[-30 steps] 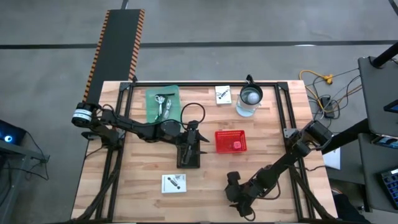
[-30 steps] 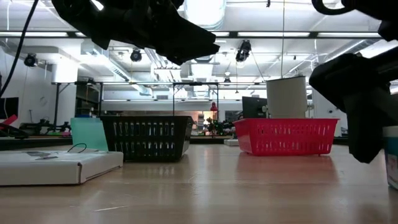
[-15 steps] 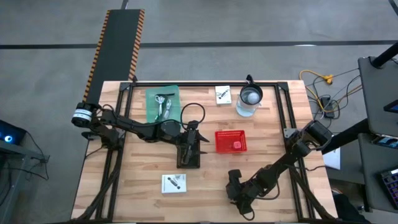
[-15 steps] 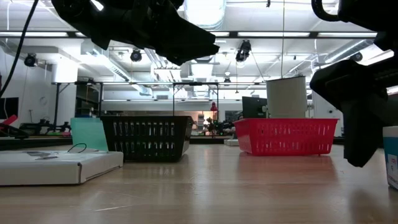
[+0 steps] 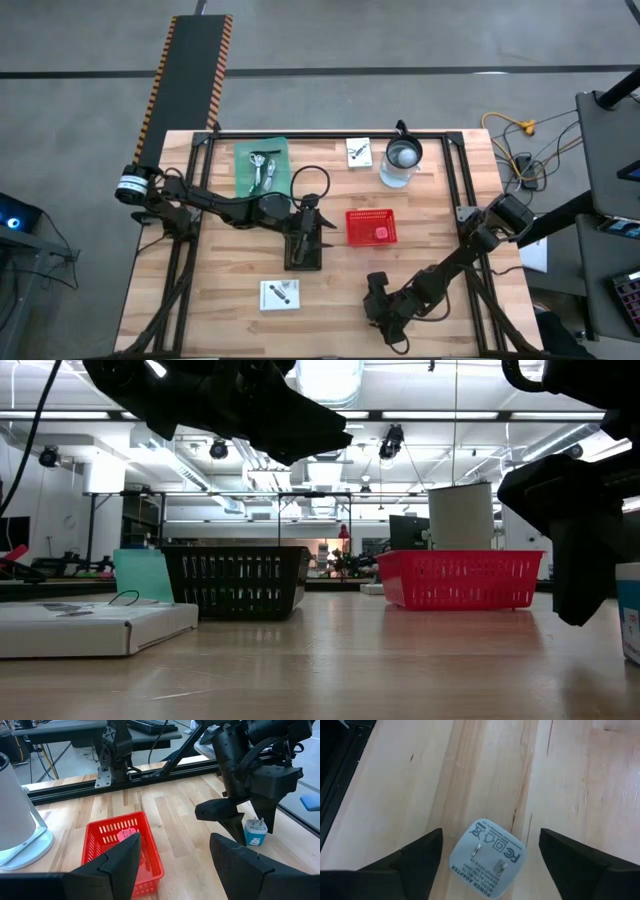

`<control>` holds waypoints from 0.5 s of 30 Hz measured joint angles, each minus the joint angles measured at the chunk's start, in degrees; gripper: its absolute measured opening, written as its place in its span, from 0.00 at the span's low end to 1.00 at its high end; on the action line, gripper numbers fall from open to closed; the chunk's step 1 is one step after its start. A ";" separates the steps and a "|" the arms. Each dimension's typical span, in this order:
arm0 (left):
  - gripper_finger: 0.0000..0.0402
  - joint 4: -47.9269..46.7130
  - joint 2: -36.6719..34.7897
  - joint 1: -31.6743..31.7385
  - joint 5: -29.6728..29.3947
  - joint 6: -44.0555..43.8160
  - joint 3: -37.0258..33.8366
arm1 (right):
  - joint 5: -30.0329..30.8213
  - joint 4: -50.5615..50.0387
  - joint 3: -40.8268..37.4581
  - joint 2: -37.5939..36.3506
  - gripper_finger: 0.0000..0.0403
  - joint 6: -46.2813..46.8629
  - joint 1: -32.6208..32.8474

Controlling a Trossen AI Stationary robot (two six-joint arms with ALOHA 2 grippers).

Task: Pick and place items into bin
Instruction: Put the violet charger adapter into the red bin

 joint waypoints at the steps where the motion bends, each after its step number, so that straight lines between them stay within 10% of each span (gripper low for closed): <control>1: 0.55 -0.15 0.00 -0.01 0.00 0.00 0.00 | 0.00 -0.02 0.00 0.00 0.74 0.00 0.02; 15: 0.55 -1.51 0.02 0.00 0.00 -0.02 0.00 | -0.17 -1.25 0.00 -0.07 0.39 0.35 0.02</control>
